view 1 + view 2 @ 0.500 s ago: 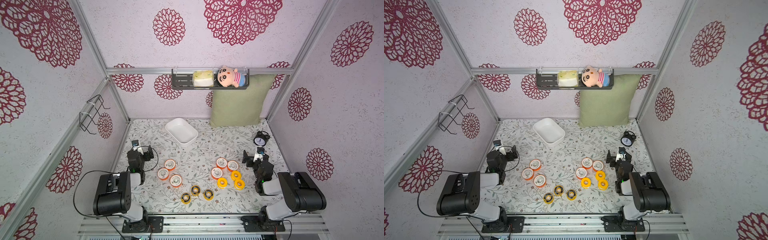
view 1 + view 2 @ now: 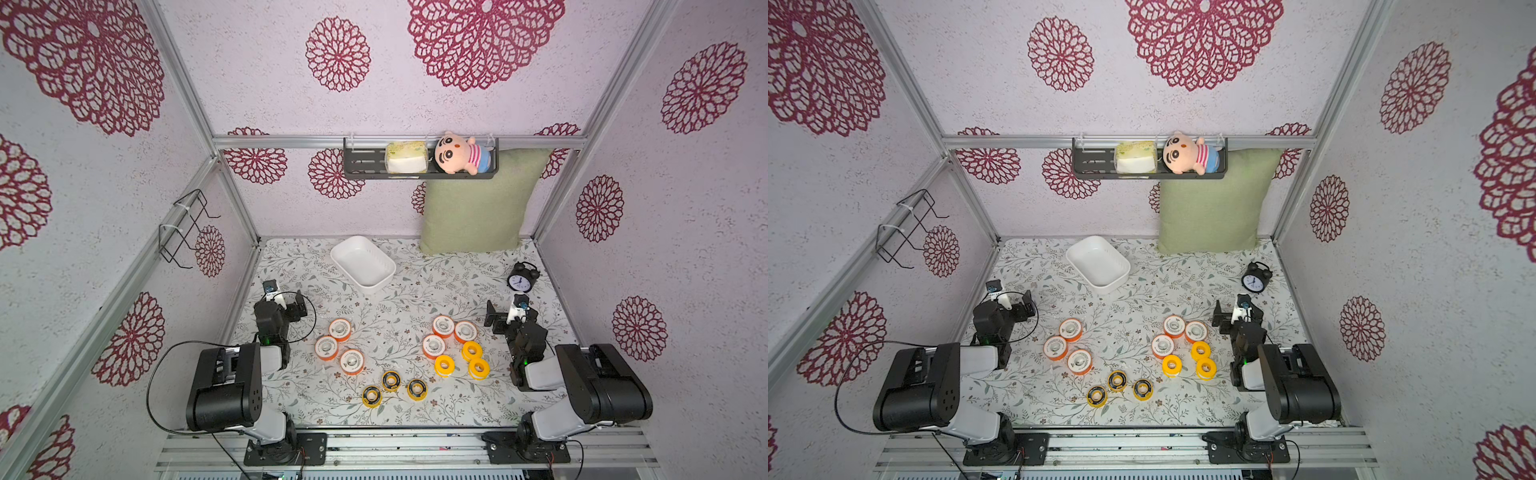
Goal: Put the sealing tape into the storage box
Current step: Move the storage box to the center of the board.
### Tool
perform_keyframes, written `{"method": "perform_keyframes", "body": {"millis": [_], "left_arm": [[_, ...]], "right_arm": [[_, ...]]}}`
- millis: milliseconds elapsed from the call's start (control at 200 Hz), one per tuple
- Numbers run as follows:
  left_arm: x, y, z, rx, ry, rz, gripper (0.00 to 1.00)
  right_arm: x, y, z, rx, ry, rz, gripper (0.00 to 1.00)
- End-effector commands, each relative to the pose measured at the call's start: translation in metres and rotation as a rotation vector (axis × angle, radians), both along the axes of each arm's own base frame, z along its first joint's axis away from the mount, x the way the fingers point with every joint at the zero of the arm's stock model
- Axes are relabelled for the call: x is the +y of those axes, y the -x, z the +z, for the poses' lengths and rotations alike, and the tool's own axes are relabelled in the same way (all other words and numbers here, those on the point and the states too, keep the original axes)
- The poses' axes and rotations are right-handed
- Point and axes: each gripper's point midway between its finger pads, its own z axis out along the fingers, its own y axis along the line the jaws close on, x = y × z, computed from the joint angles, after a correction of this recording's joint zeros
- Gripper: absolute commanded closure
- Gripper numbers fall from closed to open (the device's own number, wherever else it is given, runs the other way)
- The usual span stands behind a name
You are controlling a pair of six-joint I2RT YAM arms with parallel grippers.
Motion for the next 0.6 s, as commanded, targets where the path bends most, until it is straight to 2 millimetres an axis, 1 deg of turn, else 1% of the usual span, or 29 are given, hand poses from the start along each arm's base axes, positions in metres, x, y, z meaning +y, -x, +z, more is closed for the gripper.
{"method": "perform_keyframes", "body": {"millis": [0, 140, 175, 245, 370, 420, 495, 535, 595], "left_arm": [[0.007, -0.004, 0.006, -0.019, 0.001, 0.028, 0.03], [0.007, -0.003, 0.007, -0.027, 0.0, 0.028, 0.03], [0.006, -0.002, 0.01, -0.046, -0.005, 0.028, 0.03], [0.009, 0.007, 0.019, -0.082, -0.003, 0.054, 0.03], [0.025, 0.026, 0.04, -0.127, 0.008, 0.172, 0.03], [0.037, 0.034, 0.049, -0.125, 0.028, 0.257, 0.03], [0.054, 0.044, 0.057, -0.078, 0.081, 0.385, 0.03], [0.055, 0.045, 0.061, -0.049, 0.115, 0.41, 0.03], [0.054, 0.046, 0.066, -0.018, 0.182, 0.431, 0.03]], "right_arm": [[0.003, -0.007, 0.015, -0.052, 0.003, 0.013, 0.01], [0.003, -0.007, 0.016, -0.054, 0.005, 0.011, 0.01], [0.002, -0.006, 0.017, -0.061, 0.004, 0.01, 0.01], [-0.001, -0.002, 0.025, -0.083, -0.004, -0.009, 0.01], [-0.015, 0.004, 0.039, -0.097, -0.023, -0.093, 0.01], [-0.02, 0.004, 0.044, -0.092, -0.036, -0.124, 0.01], [-0.028, 0.004, 0.048, -0.062, -0.076, -0.178, 0.01], [-0.03, 0.003, 0.05, -0.046, -0.104, -0.191, 0.01], [-0.025, 0.002, 0.052, -0.015, -0.133, -0.168, 0.01]]}}
